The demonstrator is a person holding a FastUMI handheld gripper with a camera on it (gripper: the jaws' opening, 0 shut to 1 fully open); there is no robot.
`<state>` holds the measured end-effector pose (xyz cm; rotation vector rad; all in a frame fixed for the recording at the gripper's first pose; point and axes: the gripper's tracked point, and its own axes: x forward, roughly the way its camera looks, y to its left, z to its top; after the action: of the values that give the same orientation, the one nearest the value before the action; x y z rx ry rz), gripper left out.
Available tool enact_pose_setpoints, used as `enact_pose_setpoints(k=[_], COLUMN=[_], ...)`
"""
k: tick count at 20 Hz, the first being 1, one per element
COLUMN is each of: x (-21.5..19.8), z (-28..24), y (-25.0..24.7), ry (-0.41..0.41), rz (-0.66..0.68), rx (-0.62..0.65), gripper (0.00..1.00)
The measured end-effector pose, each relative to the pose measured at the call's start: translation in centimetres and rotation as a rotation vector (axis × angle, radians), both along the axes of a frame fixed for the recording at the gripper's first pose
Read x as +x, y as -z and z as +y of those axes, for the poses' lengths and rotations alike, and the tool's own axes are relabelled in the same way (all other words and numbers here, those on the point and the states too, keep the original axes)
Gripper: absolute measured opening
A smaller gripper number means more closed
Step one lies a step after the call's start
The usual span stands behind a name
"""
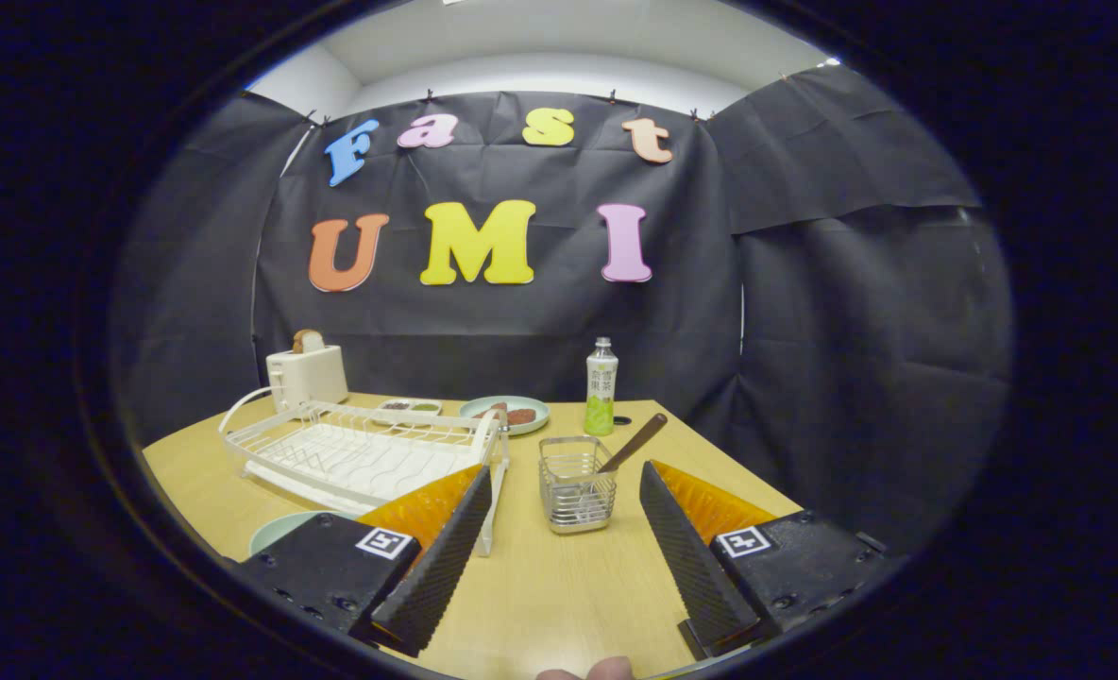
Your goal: Take the plate from the dish rack, then take the spoon from the basket and place it into the plate.
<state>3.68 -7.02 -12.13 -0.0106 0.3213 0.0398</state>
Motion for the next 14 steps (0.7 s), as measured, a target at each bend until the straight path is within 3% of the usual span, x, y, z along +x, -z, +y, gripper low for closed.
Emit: enact_pose_setpoints(k=[14], x=[11.1], z=[-4.2], y=[3.1], ry=[0.006], rz=[0.027], rx=[0.017], gripper=[1.0])
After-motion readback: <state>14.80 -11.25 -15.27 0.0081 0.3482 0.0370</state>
